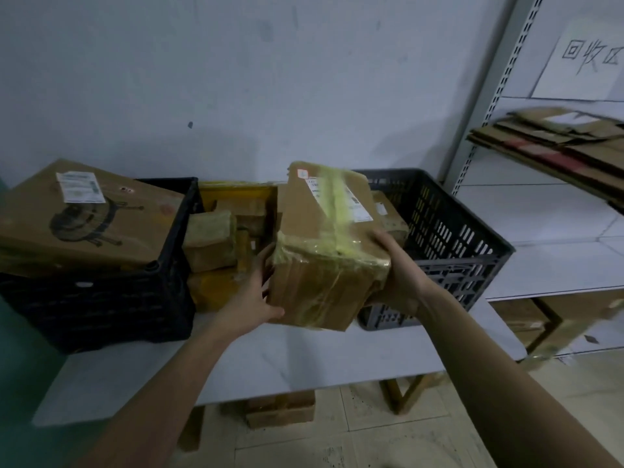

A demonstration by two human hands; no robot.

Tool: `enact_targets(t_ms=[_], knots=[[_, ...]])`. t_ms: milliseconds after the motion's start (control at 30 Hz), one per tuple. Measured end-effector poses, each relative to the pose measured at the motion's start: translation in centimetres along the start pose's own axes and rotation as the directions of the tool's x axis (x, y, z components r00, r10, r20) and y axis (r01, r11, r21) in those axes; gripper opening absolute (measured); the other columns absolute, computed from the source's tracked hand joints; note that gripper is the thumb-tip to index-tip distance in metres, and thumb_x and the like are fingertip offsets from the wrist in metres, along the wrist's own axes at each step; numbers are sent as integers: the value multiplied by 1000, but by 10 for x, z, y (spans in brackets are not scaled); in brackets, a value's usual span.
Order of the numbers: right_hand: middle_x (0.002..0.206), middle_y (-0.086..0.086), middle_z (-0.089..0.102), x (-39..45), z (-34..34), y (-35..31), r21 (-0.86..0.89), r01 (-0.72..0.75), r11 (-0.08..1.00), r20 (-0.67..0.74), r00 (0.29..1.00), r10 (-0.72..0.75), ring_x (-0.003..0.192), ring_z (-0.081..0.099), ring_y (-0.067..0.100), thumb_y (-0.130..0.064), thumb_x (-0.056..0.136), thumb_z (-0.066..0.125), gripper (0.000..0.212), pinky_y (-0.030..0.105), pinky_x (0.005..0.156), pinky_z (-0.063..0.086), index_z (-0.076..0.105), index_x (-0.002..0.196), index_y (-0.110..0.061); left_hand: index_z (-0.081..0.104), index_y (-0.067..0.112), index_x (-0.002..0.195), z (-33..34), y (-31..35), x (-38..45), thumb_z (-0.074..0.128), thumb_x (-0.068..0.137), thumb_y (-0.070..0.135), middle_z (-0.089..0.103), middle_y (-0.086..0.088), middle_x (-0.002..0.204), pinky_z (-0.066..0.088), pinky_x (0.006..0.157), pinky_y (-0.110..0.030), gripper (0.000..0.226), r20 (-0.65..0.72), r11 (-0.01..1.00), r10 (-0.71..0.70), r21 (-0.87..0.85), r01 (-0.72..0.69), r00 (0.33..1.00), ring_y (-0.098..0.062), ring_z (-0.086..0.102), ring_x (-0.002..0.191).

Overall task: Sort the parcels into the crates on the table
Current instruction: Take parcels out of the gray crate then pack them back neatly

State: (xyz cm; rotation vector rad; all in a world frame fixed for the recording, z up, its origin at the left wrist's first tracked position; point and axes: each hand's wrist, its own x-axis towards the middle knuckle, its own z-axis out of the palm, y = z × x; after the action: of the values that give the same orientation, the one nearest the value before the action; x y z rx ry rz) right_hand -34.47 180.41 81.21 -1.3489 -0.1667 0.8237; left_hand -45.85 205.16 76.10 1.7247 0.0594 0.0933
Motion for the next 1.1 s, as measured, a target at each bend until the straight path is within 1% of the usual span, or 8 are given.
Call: enact_targets(t_ms=[167,267,400,567,700,867,1033,1100], knots=[[103,8,76,4,-11,-2,22,127,992,-92,988,-124,89,73,22,-45,96,55,37,35,72,59,60,123,-20,23,78,128,-11,28,4,96,58,23,27,24,156,45,104,-27,115,327,988,-6,-142,56,945,-3,33,142],[105,7,74,12,-19,-6,23,207,978,-83,975,-205,86,73,19,-38,97,57,31,32,69,58,63,123,-22,21,74,135,-12,38,9,93,57,43,33,33,149,49,101,-46,110,405,935,-78,-287,208,911,-9,39,140],[121,6,71,30,-24,-18,-15,300,954,51,953,-299,100,71,23,-34,89,67,40,30,73,58,62,129,-33,25,53,149,1,48,26,80,53,72,44,11,150,56,86,-53,112,164,882,-205,-396,255,965,-22,46,135],[134,-3,63,61,-28,-46,-134,422,897,114,906,-409,119,64,22,-48,85,73,64,42,96,53,47,143,-39,54,47,125,22,56,61,82,64,36,66,6,126,59,75,-50,68,-232,891,-210,-446,88,950,-25,64,115],[126,-15,67,79,-34,-77,-184,527,830,108,850,-516,113,66,8,-50,88,68,51,25,87,57,53,137,-46,59,42,121,44,68,96,77,76,23,72,12,110,60,67,-46,52,-405,839,-177,-538,-77,897,-18,72,96],[123,-5,60,91,-49,-122,-263,583,769,-145,764,-629,104,62,0,-41,88,71,43,19,83,55,52,124,-25,46,43,140,89,87,143,60,96,16,61,10,128,57,81,-56,53,-514,789,-99,-563,-248,852,-20,61,113],[147,-1,39,98,-70,-131,-216,566,796,-189,775,-603,130,48,18,-57,72,79,90,41,107,46,26,143,-40,31,48,148,134,110,188,59,98,18,55,7,140,56,89,-53,64,-646,783,11,-469,-409,763,-18,64,116],[146,-2,43,101,-71,-126,-106,591,800,-162,783,-600,129,51,17,-48,71,84,100,44,107,47,16,145,-46,28,54,147,150,118,203,61,97,25,55,9,141,54,93,-52,66,-684,824,55,-380,-419,728,-17,61,120]])
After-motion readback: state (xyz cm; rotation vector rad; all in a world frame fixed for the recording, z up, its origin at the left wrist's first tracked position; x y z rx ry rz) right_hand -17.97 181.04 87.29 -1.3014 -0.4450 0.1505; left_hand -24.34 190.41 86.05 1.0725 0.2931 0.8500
